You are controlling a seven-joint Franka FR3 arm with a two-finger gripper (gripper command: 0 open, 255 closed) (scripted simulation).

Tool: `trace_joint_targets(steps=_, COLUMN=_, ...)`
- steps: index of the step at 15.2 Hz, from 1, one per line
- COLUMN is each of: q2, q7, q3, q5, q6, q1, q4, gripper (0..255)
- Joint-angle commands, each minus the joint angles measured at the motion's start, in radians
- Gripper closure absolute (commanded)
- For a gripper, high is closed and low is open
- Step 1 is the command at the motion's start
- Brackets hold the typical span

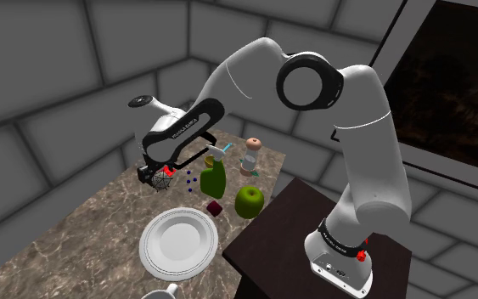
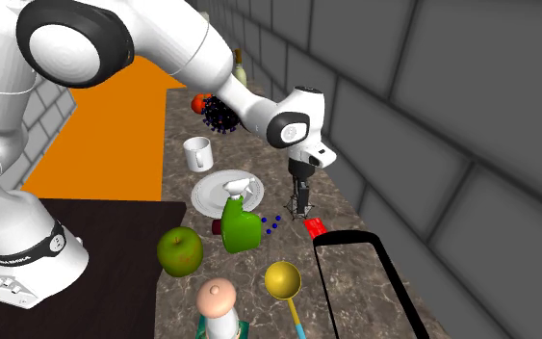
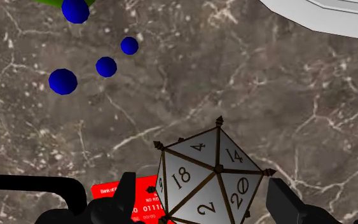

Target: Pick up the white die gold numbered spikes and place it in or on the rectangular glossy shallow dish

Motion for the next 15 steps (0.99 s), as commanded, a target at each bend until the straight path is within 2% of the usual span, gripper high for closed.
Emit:
trace_joint_targets(steps=1, q2=0.0, q7=0.0, q3=0.0, q5=0.0, q6=0.0, q1=0.0, q4=0.0, gripper=255)
trace_joint_targets(steps=10, q2=0.001, q7=0.0, q3=0.0, q5=0.0, q6=0.0, q1=0.0, q4=0.0, gripper=255)
trace_joint_targets(steps=15, q2=-0.047, q7=-0.012, q3=0.011, q5=0.014, q6=-0.041, q1=-0.007, q4=-0.006, gripper=255)
